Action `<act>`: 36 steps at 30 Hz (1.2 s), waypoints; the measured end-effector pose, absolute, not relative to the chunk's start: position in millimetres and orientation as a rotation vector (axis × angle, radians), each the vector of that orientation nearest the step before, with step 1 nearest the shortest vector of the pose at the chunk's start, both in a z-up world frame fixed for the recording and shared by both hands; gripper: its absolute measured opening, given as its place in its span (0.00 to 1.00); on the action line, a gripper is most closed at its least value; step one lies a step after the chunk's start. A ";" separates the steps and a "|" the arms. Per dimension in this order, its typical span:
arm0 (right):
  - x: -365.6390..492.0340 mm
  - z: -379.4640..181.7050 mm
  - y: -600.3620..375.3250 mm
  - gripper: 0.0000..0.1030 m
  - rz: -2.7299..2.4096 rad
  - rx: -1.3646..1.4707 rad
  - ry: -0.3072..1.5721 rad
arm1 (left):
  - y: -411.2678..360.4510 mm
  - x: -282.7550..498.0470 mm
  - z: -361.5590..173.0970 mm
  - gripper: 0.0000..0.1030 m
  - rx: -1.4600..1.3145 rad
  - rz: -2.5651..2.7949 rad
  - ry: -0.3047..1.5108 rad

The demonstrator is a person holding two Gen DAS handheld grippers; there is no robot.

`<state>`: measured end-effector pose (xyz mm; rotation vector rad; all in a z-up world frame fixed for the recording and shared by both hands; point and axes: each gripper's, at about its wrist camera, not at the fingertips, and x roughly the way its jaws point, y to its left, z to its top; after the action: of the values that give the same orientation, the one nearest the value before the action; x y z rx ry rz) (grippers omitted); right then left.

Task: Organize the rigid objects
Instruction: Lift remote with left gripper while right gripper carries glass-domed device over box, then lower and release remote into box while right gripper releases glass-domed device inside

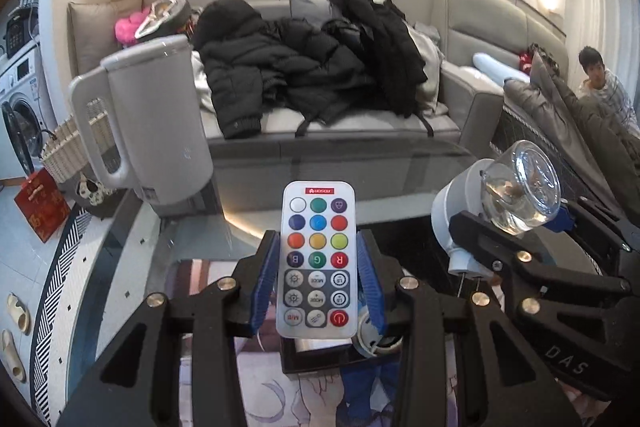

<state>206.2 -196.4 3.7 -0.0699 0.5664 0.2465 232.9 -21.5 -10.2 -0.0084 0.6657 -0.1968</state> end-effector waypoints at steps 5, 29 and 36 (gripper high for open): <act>219.5 -16.3 -199.1 0.58 0.240 -0.059 0.664 | -27.0 242.2 -22.9 0.37 -0.009 -0.200 0.765; 238.5 -56.0 -199.1 0.58 0.220 -0.077 0.847 | -28.4 258.1 -49.1 0.37 0.007 -0.212 0.920; 237.1 -56.2 -199.3 0.59 0.211 -0.081 0.850 | -27.4 259.0 -49.5 0.38 0.002 -0.209 0.919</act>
<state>237.1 -199.3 -56.2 -0.0814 0.8503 0.2110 259.0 -27.4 -49.5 0.0016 0.9185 -0.2087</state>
